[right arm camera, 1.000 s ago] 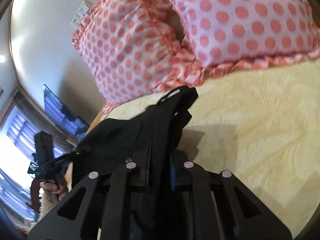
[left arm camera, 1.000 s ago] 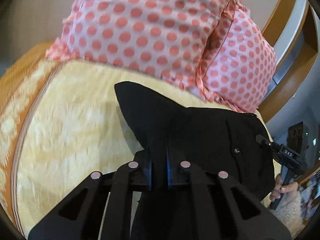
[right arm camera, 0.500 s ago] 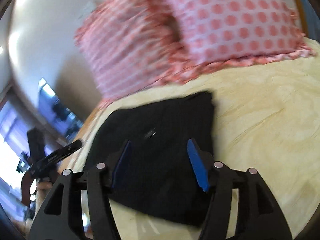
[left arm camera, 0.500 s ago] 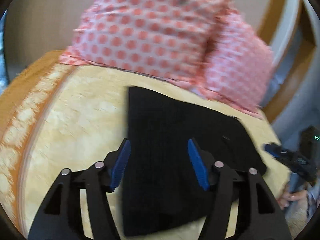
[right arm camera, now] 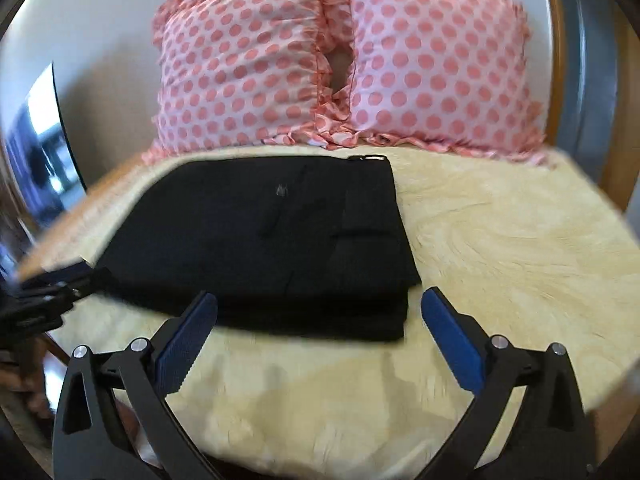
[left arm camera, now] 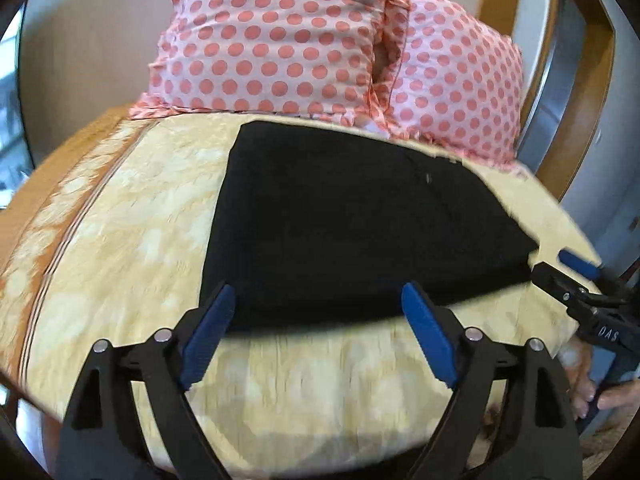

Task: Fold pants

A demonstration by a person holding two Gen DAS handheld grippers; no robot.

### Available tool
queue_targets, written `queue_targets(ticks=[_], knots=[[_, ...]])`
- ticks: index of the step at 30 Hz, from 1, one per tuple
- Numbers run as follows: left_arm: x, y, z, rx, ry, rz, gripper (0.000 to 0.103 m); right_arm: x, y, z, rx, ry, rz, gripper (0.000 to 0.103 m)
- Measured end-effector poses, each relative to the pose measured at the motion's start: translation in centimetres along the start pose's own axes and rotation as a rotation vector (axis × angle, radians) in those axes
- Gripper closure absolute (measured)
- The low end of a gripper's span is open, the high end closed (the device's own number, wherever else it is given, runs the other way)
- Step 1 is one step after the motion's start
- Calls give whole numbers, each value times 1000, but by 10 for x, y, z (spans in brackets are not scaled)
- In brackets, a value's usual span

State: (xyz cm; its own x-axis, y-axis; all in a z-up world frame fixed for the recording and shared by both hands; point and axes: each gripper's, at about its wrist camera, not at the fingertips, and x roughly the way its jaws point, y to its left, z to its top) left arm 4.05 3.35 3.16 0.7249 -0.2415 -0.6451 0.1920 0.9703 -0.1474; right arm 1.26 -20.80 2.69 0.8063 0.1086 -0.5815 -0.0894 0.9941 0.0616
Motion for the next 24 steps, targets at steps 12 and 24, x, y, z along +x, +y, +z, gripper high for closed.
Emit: queue_targets(ticks=[12, 24], knots=[[-12, -11, -51, 20, 31, 162, 3, 11, 33, -42, 4, 93, -76, 1], [-12, -15, -59, 12, 0, 232, 2, 8, 33, -47, 22, 71, -78, 1]])
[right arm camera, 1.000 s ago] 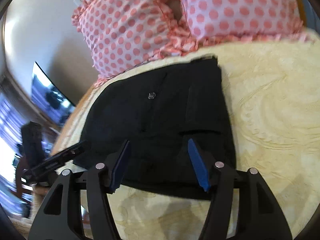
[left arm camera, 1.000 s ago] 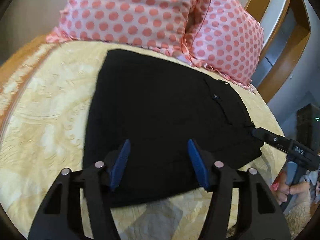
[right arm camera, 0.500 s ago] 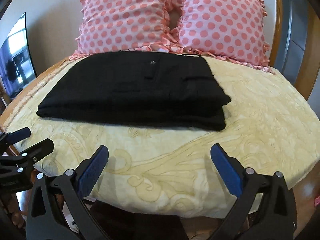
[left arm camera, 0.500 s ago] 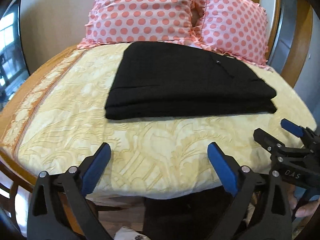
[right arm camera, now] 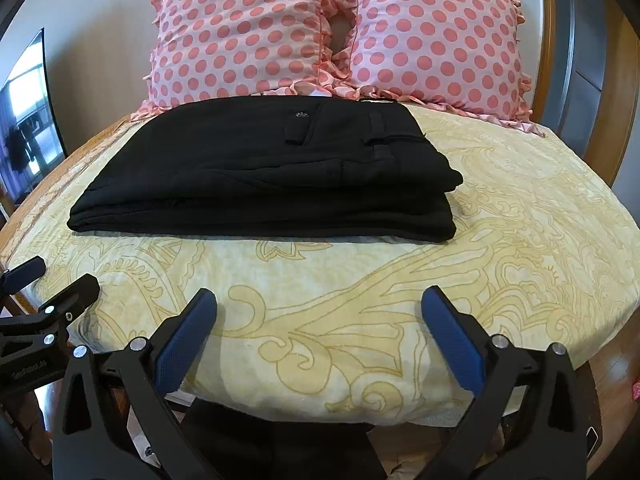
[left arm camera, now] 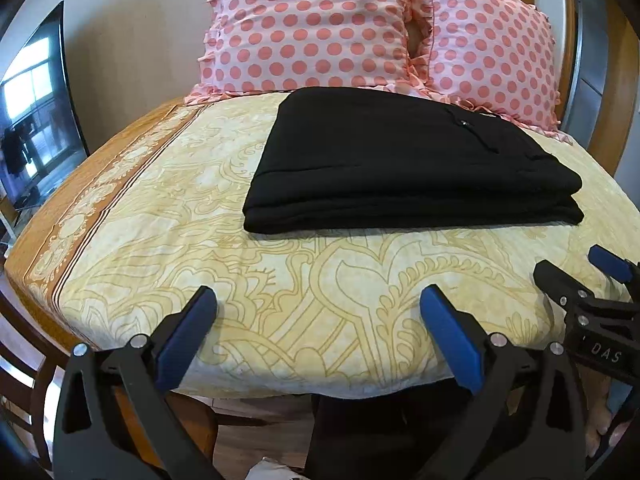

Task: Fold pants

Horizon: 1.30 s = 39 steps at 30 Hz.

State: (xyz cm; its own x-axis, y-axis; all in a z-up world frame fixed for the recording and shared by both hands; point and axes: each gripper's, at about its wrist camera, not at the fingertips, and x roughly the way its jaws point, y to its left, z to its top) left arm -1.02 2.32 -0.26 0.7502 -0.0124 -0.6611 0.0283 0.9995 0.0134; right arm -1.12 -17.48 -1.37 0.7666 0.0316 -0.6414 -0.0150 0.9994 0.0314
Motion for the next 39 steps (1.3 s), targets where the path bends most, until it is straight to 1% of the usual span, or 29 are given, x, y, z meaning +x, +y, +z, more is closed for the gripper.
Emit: queue_targets(ticks=[9, 39], knots=[[2, 1, 0, 16, -10, -17, 2, -1, 0, -1, -1, -6, 1, 1], [2, 0, 0, 15, -10, -16, 2, -1, 2, 0, 3, -6, -4, 1]])
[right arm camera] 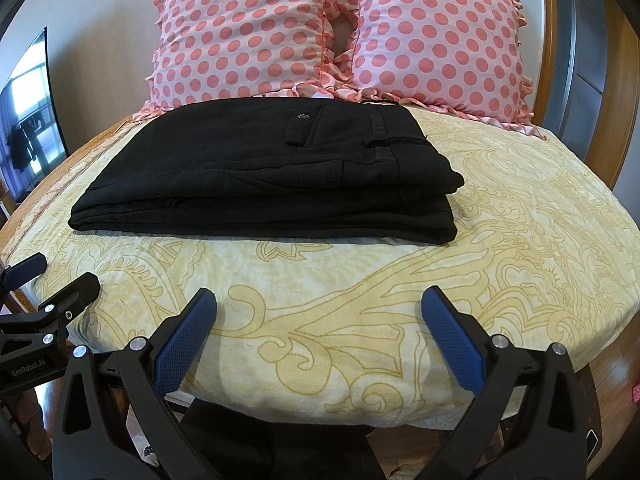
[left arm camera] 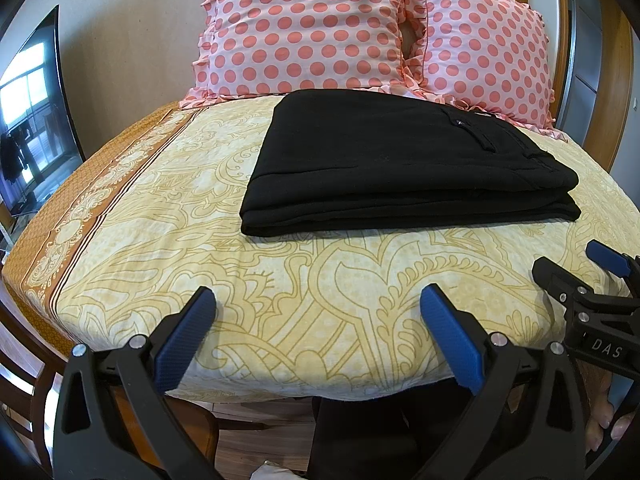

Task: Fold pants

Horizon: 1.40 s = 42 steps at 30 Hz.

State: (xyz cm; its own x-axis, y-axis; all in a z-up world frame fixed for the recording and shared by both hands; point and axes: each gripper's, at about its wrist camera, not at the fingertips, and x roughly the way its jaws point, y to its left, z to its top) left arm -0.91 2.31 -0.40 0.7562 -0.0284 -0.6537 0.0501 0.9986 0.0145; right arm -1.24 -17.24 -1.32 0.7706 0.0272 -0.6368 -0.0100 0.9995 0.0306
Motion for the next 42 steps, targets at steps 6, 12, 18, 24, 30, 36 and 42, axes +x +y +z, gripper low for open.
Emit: queue_targets(ticks=[6, 12, 18, 24, 30, 36, 42], knots=[[0, -1, -1, 2, 2, -2, 2, 0, 0, 0, 0, 0, 0, 1], [-1, -2, -1, 0, -1, -3, 2, 0, -1, 0, 0, -1, 1, 1], [-1, -2, -1, 2, -2, -4, 2, 0, -1, 0, -1, -1, 2, 1], [-1, -2, -1, 2, -1, -5, 2, 0, -2, 0, -3, -1, 3, 1], [-1, -3, -1, 1, -2, -3, 2, 0, -2, 0, -3, -1, 3, 1], [-3, -5, 0, 6, -3, -8, 2, 0, -2, 0, -4, -1, 4, 1], [-3, -5, 0, 8, -5, -8, 2, 1, -2, 0, -4, -1, 4, 1]])
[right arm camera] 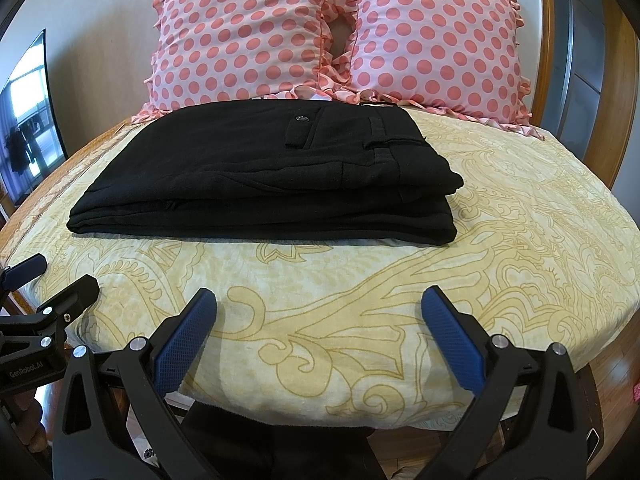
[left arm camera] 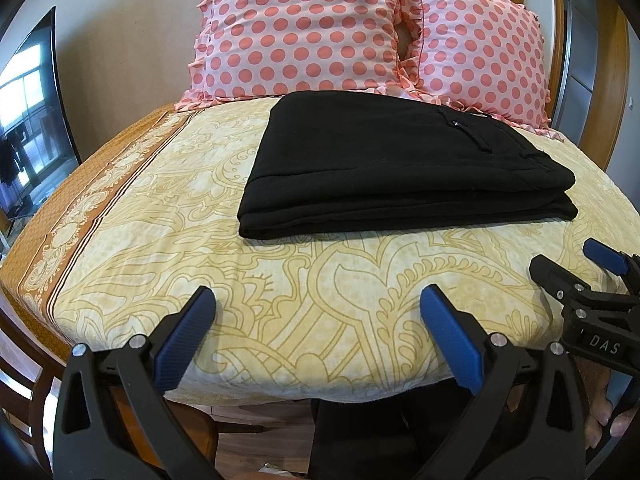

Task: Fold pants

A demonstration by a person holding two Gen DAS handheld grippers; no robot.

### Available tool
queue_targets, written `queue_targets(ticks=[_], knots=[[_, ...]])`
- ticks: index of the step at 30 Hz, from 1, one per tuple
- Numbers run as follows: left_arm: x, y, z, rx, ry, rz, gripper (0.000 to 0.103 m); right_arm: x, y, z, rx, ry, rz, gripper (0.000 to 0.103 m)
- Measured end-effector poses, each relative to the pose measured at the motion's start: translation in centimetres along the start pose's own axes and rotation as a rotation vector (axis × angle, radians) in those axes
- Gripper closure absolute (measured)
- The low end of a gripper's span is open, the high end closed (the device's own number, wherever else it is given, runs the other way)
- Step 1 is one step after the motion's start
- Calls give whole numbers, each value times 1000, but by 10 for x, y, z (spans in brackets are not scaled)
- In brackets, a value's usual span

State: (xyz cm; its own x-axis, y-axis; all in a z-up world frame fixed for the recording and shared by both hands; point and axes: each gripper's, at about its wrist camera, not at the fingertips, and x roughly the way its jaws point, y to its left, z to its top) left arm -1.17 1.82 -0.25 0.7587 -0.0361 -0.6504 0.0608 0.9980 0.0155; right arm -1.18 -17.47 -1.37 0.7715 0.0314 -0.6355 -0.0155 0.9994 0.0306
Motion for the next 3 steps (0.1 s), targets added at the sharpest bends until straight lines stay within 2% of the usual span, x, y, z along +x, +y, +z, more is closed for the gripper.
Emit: queue_targets(ticks=[3], knots=[[0, -1, 0, 0, -1, 0, 2, 0, 0, 0, 0, 0, 0, 1]])
